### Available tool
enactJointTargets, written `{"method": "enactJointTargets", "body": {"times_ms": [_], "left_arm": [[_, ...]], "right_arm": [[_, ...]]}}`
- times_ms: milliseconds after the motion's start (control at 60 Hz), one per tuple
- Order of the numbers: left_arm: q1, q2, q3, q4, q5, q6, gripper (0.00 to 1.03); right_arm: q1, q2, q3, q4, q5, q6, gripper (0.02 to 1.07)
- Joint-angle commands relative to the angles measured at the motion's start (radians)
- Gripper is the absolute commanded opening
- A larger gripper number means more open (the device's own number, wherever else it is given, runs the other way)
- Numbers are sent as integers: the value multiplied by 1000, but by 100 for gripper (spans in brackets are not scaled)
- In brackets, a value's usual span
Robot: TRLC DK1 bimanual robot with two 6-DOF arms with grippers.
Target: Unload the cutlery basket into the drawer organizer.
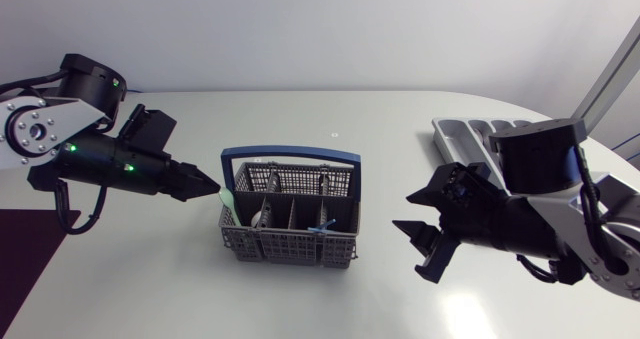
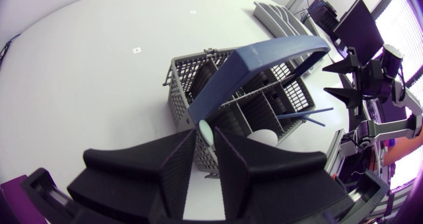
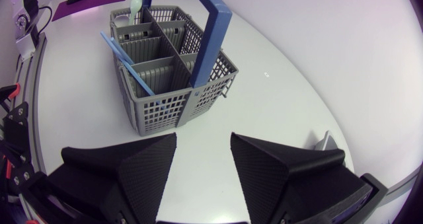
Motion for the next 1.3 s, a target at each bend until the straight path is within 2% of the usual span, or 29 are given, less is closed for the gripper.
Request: {"method": "enactJointTargets", "body": {"times_ms": [0, 167, 350, 550, 767, 850, 1067, 1283], "left_arm": [[-15, 37, 10, 3, -5, 3, 24], [-56, 69, 16, 6, -19, -9, 24], [-64, 94, 22, 14, -28, -15, 21], [-96, 85, 11, 45, -112, -26, 21], [-124, 59, -22, 103, -145, -38, 6], [-139, 42, -35, 111, -152, -38, 6], [-220, -93, -84, 128, -160, -38, 6], [-262, -264, -67, 123, -146, -53, 6]], "right_arm": [[2, -7, -32, -4, -5, 18, 63], [2, -7, -32, -4, -5, 15, 63], [3, -7, -35, -4, -5, 12, 63], [3, -9, -43, -9, -6, 7, 63], [5, -17, -50, -9, -8, -1, 63], [5, -17, -55, -9, -8, -2, 63], [7, -23, -59, -9, -9, -4, 63], [19, -69, -50, -27, -11, -2, 63]]}}
